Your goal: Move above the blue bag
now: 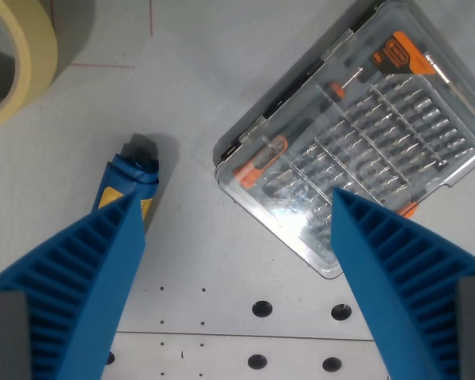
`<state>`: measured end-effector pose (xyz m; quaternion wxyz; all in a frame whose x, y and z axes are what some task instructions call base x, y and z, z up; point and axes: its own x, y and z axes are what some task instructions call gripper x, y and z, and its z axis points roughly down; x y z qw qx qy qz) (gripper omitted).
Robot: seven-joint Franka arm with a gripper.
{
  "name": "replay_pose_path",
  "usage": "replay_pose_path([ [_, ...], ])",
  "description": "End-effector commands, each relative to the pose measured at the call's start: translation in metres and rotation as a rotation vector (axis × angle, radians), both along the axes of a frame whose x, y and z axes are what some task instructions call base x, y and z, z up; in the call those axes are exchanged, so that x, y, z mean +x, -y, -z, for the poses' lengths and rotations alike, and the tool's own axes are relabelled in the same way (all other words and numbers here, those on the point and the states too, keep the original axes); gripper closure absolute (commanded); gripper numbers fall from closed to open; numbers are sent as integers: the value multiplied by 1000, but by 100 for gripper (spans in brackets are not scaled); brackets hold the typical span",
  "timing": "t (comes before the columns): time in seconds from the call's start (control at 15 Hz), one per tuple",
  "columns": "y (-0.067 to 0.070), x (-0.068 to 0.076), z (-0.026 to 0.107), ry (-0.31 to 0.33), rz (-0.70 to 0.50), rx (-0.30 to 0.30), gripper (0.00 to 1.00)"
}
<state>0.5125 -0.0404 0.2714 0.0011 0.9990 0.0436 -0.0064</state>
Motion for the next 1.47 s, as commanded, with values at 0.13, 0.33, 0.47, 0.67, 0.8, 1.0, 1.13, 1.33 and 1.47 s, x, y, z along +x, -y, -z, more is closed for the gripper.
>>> replay_pose_path([
  [0.13, 0, 0, -1, 3, -1, 0, 0],
  [0.33, 0, 0, -1, 3, 4, 0, 0],
  [0.47, 0, 0, 0, 4, 12, 1, 0],
  [0.67, -2, -2, 2, 6, 33, 0, 0],
  [0.8, -4, -4, 4, 12, 53, 0, 0],
  [1.0, -8, -8, 9, 29, 89, -1, 0],
  [1.13, -12, -11, 14, 44, 115, -1, 0],
  [1.33, -18, -17, 22, 64, 156, 2, 0],
  [1.47, -23, -22, 29, 71, 188, 3, 0],
])
